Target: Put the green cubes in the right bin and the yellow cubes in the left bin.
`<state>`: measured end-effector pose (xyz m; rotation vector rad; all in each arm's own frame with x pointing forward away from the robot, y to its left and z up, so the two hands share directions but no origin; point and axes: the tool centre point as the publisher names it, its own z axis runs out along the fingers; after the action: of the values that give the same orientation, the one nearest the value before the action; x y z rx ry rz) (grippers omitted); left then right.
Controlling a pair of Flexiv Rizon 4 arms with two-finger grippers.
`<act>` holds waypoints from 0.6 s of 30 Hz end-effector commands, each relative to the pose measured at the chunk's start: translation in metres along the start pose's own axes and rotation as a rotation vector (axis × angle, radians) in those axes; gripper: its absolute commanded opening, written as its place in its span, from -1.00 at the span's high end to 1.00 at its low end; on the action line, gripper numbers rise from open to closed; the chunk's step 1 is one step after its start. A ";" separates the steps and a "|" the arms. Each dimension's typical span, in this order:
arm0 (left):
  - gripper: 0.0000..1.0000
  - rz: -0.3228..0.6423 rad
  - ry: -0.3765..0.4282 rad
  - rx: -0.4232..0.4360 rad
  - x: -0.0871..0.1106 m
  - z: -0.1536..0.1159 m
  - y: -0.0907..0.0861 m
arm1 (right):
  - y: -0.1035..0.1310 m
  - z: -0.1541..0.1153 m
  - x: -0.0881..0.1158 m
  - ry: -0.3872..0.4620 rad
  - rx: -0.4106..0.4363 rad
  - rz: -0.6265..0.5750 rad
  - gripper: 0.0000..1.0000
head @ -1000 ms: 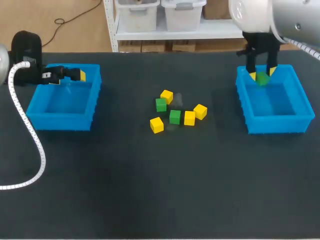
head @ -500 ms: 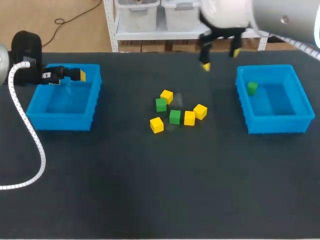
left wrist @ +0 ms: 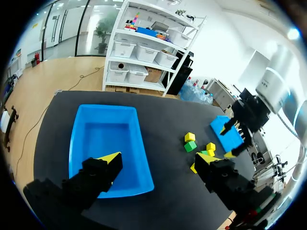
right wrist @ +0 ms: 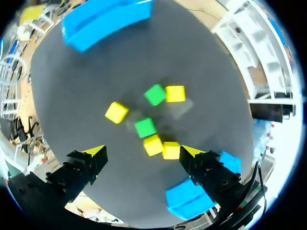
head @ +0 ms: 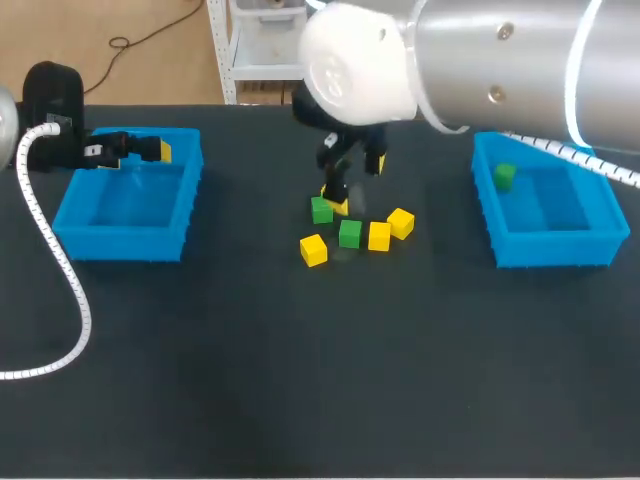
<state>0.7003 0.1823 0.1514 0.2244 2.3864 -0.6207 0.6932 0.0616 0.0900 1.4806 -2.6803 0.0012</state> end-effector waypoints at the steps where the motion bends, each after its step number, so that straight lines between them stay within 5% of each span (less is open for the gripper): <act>1: -1.00 0.002 -0.007 0.012 0.001 0.000 0.002 | 0.020 0.006 0.014 -0.248 0.005 -0.017 -1.00; 18: -1.00 0.002 -0.007 0.012 0.001 0.000 0.002 | 0.019 0.060 -0.001 -0.178 -0.054 -0.090 -1.00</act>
<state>0.7003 0.1823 0.1514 0.2244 2.3864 -0.6207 0.6686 0.0758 0.0358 1.6163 -2.6598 -0.1067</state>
